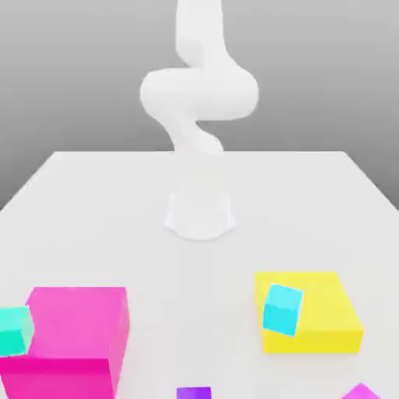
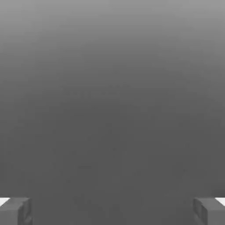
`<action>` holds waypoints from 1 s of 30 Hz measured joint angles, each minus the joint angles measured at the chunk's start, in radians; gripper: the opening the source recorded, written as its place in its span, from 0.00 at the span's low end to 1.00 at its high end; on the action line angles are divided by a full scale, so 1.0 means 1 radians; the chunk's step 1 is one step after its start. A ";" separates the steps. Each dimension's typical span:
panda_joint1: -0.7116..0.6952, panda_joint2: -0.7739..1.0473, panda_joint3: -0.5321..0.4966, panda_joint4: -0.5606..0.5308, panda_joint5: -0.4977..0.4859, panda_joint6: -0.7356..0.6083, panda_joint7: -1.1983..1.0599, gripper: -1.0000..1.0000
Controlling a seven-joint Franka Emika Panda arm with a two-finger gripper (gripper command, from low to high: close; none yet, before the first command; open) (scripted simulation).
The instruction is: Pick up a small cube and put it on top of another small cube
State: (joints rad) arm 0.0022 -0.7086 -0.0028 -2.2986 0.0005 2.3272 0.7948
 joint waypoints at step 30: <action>0.001 1.094 -0.012 0.023 0.012 0.342 -0.065 0.50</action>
State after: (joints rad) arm 0.0032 0.3851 -0.0150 -2.2753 0.0126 2.6691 0.7297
